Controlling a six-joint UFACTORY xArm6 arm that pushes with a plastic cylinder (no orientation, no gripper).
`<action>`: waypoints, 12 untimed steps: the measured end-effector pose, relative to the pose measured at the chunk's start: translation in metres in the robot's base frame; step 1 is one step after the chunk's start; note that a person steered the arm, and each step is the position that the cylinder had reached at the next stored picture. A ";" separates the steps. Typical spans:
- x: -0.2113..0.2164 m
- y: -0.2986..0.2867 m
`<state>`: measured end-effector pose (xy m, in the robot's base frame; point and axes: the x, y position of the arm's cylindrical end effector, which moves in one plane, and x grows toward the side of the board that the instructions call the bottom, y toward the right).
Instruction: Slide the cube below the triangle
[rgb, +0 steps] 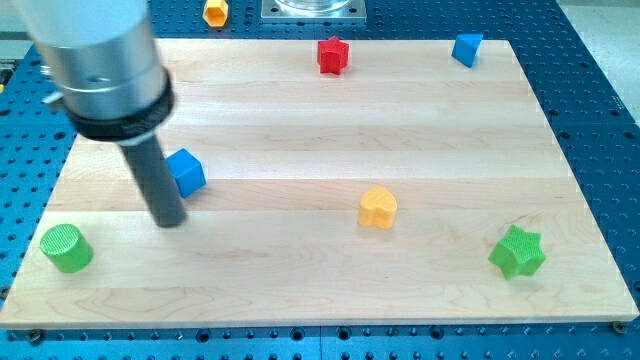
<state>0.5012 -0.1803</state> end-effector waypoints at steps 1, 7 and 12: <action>-0.043 -0.008; -0.055 0.272; -0.108 0.337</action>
<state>0.3933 0.1570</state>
